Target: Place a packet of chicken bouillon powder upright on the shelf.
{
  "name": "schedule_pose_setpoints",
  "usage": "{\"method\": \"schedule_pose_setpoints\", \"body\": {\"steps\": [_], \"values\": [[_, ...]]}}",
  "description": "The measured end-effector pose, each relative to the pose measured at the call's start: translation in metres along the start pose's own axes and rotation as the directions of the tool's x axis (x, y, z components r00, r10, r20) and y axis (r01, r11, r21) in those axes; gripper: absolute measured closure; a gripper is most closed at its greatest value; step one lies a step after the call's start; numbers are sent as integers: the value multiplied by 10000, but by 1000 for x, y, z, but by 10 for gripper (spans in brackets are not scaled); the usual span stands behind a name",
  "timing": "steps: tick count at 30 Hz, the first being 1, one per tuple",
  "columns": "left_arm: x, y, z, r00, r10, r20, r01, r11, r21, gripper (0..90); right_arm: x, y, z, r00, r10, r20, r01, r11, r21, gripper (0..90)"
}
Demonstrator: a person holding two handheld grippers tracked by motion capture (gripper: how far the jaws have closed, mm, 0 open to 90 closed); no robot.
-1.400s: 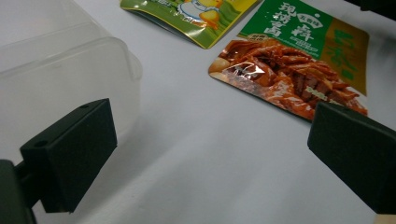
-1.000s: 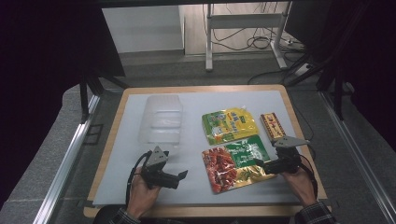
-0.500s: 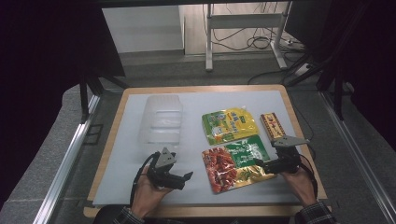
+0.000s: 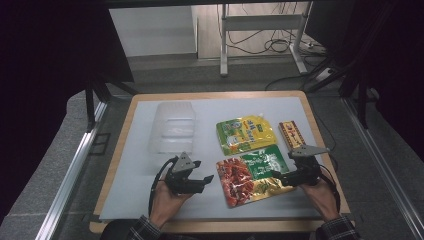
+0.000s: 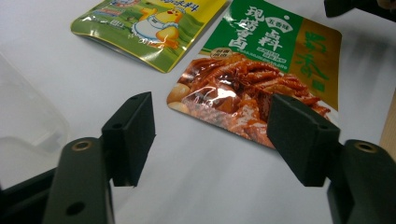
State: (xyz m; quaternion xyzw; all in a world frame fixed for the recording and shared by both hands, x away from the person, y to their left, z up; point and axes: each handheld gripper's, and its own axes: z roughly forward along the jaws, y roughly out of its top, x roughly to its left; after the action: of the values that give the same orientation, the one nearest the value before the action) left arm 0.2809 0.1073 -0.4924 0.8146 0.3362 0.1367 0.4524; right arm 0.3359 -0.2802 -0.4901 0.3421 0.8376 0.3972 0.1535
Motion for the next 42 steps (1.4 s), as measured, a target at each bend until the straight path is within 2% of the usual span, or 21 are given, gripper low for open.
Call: {"method": "schedule_pose_setpoints", "body": {"steps": [6, 11, 14, 20, 26, 32, 36, 42], "values": [[1, 7, 10, 10000, -52, 38, 52, 10000, 11, 384, 5, 1, 3, 9994, -340, 22, 339, 9991, 238, 23], [4, 11, 16, 10000, -71, 67, 71, 10000, 32, 419, 6, 1, 4, 9990, -415, 152, 410, 9988, 278, 23], [4, 15, 22, 9999, -47, 106, 46, 9999, 146, 479, 6, 0, 5, 9985, -485, 264, 476, 9983, 334, 23], [4, 20, 30, 10000, 6, 20, -6, 9994, 346, 593, 2, 0, 4, 9986, -360, 388, 346, 9987, 377, 22], [6, 27, 36, 10000, 32, -81, -30, 9996, 282, 676, -2, -1, 4, 9988, -126, 468, 110, 9994, 343, 22], [8, 34, 45, 9994, 227, -257, -219, 9994, 282, 771, -1, 0, 3, 9976, -195, 659, 173, 9993, 335, 22], [11, 40, 55, 9996, 0, -278, 7, 9996, 268, 823, -3, -1, 5, 9987, -47, 516, 20, 9986, 527, 22], [11, 47, 70, 9986, 87, -527, -65, 9992, 406, 894, -3, 0, 3, 9988, -126, 479, 103, 9989, 462, 22]]}}
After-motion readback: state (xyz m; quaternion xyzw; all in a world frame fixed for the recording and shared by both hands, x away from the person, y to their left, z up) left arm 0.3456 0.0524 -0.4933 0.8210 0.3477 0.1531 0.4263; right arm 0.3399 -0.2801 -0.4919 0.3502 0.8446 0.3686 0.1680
